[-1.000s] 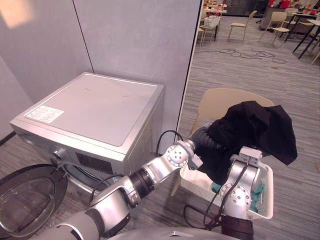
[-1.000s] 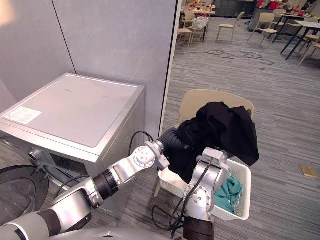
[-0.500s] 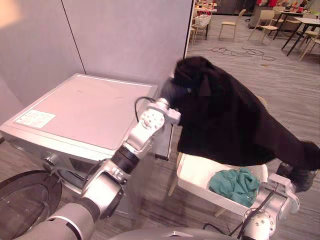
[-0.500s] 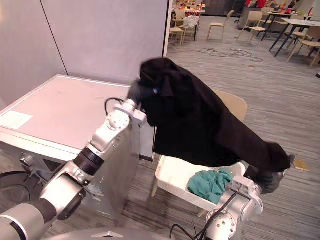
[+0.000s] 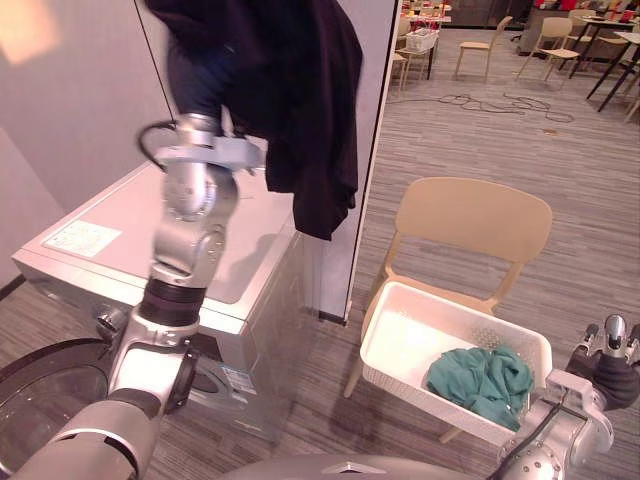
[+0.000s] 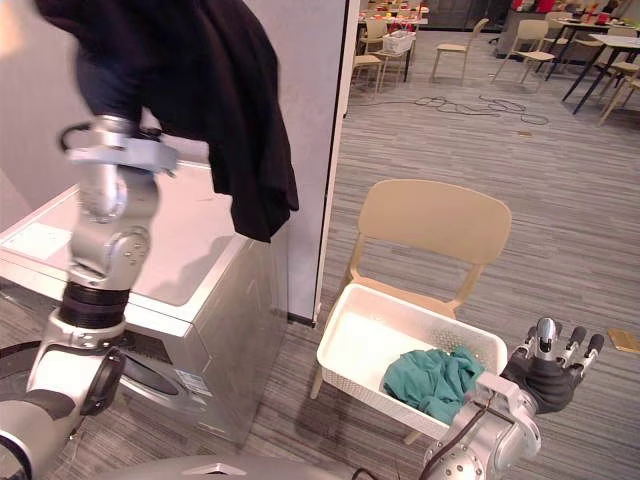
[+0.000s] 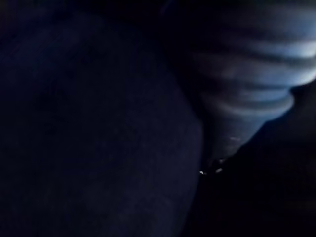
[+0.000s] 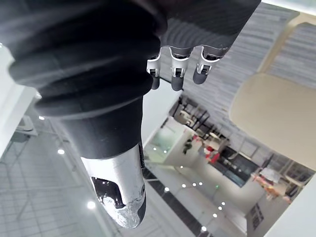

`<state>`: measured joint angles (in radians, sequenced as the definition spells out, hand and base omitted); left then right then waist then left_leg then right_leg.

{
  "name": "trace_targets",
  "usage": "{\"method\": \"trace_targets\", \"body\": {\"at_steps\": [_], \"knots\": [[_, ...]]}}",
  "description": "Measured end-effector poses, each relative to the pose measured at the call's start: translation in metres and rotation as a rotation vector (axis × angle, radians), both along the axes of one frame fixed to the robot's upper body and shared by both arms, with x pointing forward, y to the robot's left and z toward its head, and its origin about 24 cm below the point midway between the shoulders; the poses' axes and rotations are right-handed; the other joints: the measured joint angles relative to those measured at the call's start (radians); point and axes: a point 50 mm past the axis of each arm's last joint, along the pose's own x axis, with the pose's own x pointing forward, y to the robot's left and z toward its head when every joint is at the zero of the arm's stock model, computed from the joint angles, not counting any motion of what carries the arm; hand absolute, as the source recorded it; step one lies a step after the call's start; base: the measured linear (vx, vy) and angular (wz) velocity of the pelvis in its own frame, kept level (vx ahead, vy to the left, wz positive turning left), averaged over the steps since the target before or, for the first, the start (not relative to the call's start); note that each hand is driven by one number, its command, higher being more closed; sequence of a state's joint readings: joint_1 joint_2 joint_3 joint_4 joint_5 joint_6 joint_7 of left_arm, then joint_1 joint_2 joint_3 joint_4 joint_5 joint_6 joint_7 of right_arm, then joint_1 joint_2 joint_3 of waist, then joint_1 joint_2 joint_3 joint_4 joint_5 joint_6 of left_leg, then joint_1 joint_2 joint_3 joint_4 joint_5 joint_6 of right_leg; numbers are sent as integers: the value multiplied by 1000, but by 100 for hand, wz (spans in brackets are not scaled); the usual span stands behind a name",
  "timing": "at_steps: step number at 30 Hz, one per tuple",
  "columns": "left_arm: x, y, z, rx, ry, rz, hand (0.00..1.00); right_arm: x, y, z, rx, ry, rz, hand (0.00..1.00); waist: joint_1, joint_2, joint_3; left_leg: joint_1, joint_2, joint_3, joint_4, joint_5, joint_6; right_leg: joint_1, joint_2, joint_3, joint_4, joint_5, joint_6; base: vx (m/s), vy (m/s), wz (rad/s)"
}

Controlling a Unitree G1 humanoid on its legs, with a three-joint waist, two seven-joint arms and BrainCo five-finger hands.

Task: Pick up the laundry basket with both hands and put the clothes into the washing machine.

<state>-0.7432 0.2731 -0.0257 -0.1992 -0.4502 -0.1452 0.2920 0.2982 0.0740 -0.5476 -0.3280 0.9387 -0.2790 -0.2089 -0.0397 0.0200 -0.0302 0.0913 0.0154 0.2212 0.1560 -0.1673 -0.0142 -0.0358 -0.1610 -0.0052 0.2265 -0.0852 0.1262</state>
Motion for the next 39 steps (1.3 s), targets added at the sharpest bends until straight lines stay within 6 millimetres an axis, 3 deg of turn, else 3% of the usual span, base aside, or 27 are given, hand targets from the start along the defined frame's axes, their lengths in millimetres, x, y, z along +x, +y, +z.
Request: {"method": "trace_targets", "body": {"at_steps": [3,6,10,13,17,21,27,34,39], "knots": [[-31,41,5,-59,-127,129,100,-9,-1,-4,-17,31,13,0,13,16,-2,4,2,-4,0,1,-1,2,0,-7,6,-8,-3,12,-10,6],[-54,66,3,-90,-189,230,100,-17,0,-13,-4,68,27,0,26,24,2,13,3,-5,-2,-1,-4,7,0,-8,16,-19,-6,-2,-2,1],[-93,110,-13,-144,-235,449,100,-27,9,-45,99,175,80,0,34,30,2,18,6,-21,-1,-5,-10,19,1,-19,25,-34,-17,-16,-6,9],[-113,136,-33,-166,-176,606,100,-31,15,-65,156,247,118,0,36,31,2,19,8,-26,2,-6,-11,22,1,-26,31,-39,-20,-22,-8,7],[-142,168,-82,-244,18,823,100,-37,30,-103,270,364,201,0,49,30,4,29,13,-30,3,-9,-16,36,4,-35,29,-42,-21,-8,-5,4],[-164,177,-131,-365,219,930,100,-46,57,-140,404,494,309,0,71,23,7,29,17,-33,3,-10,-17,38,6,-40,27,-45,-24,-11,-3,3],[-174,170,-190,-467,493,951,100,-48,94,-160,480,555,489,0,80,-3,-2,15,27,-56,23,-16,-19,54,9,-66,14,-45,-25,-4,-9,12],[-167,160,-242,-535,748,862,100,-28,119,-152,464,499,634,0,97,-20,1,0,32,-65,42,-22,-19,57,9,-89,17,-48,-28,-8,-2,5],[-162,153,-257,-551,820,811,100,-2,115,-117,343,334,650,0,110,-26,1,-8,31,-73,54,-26,-18,50,6,-92,31,-51,-25,-1,1,1]]}}
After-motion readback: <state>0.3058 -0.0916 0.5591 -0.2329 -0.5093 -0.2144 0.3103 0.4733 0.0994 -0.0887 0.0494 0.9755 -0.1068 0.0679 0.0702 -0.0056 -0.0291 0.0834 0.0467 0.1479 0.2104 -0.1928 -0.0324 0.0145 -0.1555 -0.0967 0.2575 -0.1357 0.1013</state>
